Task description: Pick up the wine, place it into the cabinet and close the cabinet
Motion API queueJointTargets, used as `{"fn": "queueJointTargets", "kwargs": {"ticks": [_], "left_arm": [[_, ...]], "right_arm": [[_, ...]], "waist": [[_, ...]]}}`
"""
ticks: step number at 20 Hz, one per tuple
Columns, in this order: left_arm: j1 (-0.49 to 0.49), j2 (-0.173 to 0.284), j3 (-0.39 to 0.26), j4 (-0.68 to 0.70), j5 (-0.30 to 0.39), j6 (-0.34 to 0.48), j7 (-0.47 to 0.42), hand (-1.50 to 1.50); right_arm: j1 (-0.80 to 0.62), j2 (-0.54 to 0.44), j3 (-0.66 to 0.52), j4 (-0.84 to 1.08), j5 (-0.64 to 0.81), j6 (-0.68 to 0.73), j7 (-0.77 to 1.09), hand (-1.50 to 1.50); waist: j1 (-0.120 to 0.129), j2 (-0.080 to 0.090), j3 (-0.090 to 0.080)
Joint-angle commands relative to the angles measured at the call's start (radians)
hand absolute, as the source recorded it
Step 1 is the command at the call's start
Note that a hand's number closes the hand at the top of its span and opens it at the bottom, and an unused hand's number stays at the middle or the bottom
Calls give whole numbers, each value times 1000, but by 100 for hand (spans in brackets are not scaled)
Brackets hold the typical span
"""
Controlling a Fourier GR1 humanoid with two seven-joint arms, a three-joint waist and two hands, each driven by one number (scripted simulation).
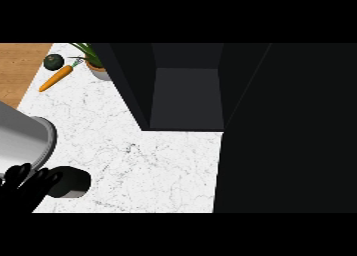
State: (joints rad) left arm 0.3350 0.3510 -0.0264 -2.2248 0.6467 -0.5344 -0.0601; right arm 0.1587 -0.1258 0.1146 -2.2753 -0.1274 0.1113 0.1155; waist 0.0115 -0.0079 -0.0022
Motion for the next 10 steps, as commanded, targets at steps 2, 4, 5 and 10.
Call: {"fn": "queueJointTargets", "kwargs": {"ticks": [2,4,5,10], "left_arm": [[160,138,111,-145,268,-73,77,-150],[228,118,156,-163,305,-125,41,-150],[248,144,170,-203,337,-120,66,-150],[322,158,220,-259,376,-131,76,-150]], "right_arm": [[-3,8,48,-132,-25,-26,140,-150],[19,17,73,-148,9,-33,144,-150],[34,-12,23,-178,-66,-2,159,-150],[-65,-17,8,-175,-49,-45,254,-150]], "waist": [[3,3,2],[3,4,2],[1,4,2],[12,4,2]]}}
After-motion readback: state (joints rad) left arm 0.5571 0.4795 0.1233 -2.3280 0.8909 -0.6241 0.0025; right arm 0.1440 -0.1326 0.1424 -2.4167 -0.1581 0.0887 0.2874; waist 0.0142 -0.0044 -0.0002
